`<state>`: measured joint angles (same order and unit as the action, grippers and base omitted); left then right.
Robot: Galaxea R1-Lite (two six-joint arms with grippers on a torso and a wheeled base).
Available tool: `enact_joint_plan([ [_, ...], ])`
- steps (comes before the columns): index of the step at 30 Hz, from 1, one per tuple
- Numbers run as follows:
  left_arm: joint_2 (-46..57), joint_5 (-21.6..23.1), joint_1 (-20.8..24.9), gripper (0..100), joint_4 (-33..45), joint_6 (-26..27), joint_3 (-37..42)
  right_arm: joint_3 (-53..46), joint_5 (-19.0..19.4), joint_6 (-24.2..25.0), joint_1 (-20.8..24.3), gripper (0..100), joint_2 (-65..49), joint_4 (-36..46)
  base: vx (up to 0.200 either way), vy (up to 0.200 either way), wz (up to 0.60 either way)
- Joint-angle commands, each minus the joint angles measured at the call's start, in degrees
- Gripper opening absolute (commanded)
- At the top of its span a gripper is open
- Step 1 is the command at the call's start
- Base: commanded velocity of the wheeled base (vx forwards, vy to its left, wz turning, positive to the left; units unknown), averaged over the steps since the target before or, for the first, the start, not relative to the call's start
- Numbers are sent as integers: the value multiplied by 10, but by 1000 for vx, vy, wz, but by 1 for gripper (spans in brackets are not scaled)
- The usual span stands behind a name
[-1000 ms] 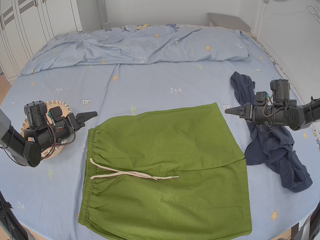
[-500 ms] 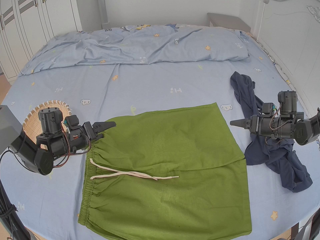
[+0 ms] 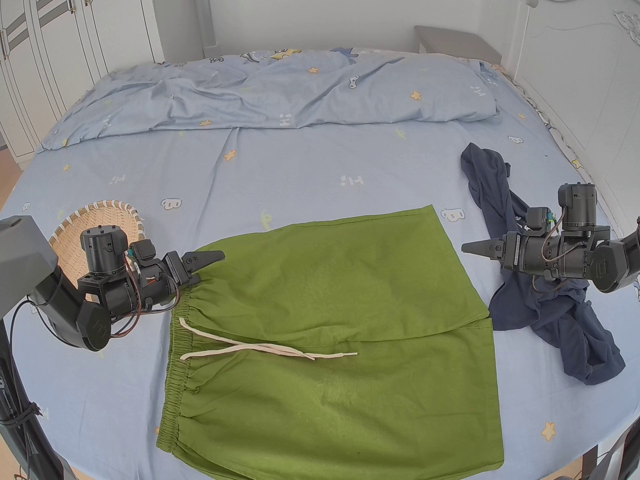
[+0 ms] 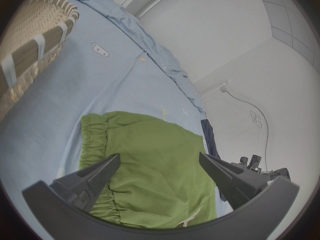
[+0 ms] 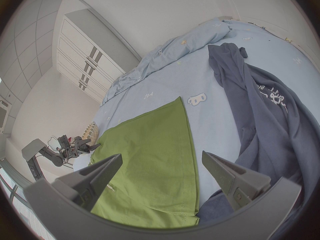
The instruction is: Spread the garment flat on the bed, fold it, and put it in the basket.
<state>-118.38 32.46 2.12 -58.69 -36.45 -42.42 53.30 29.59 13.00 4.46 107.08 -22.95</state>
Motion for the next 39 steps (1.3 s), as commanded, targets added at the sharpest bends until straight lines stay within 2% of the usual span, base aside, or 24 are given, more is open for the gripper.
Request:
enact_joint_plan([
  [1, 54, 1, -1, 100, 7, -5, 7, -4, -1, 1, -2, 100, -6, 1, 0, 0, 0],
  [6, 139, 3, 3, 100, 24, -27, 33, -51, -1, 2, -3, 100, -72, 4, 0, 0, 0],
  [10, 222, 9, 4, 100, 38, -81, 94, -123, -1, 9, -9, 100, -152, 8, 0, 0, 0],
  [13, 272, 13, 3, 100, 49, -102, 175, -239, -1, 10, -2, 100, -206, 3, 0, 0, 0],
  [14, 276, 14, 3, 100, 50, -102, 183, -249, -1, 10, -2, 100, -209, 2, 0, 0, 0],
  [16, 310, 20, 0, 100, 50, -101, 263, -329, -1, 12, 4, 100, -244, -7, 0, 0, 0],
  [18, 347, 34, -1, 100, 54, -107, 309, -373, 0, 19, 1, 100, -274, -15, 0, 0, 0],
  [20, 384, 67, -1, 100, 62, -113, 356, -407, 14, 33, 3, 100, -302, -17, 0, 0, 0],
  [21, 384, 67, -1, 100, 62, -113, 356, -407, 14, 33, 3, 100, -302, -17, 0, 0, 0],
  [22, 411, 107, -1, 100, 71, -118, 394, -435, 24, 42, 3, 100, -327, -17, 0, 0, 0],
  [24, 421, 141, -2, 100, 74, -118, 421, -454, 25, 53, 4, 100, -355, -12, 0, 0, 0],
  [26, 424, 146, -3, 100, 84, -120, 424, -469, 25, 64, 4, 100, -369, -10, 0, 0, 0],
  [30, 426, 144, -12, 100, 166, -106, 423, -516, 27, 86, 5, 100, -417, -8, 0, 0, 0],
  [32, 426, 144, -12, 100, 166, -106, 423, -516, 27, 86, 5, 100, -417, -8, 0, 0, 0],
  [33, 424, 144, -13, 100, 235, -42, 423, -533, 28, 86, 5, 100, -426, 3, 0, 0, 0],
  [34, 418, 143, -17, 100, 260, -3, 422, -533, 29, 86, 5, 100, -425, 12, 0, 0, 0],
  [37, 371, 138, -50, 100, 306, 118, 421, -532, 37, 85, 4, 100, -427, 30, 0, 0, 0],
  [38, 363, 136, -60, 100, 309, 133, 421, -532, 38, 85, 4, 100, -427, 30, 0, 0, 0],
  [39, 338, 132, -88, 100, 311, 179, 421, -533, 40, 85, 5, 100, -427, 33, 0, 0, 0],
])
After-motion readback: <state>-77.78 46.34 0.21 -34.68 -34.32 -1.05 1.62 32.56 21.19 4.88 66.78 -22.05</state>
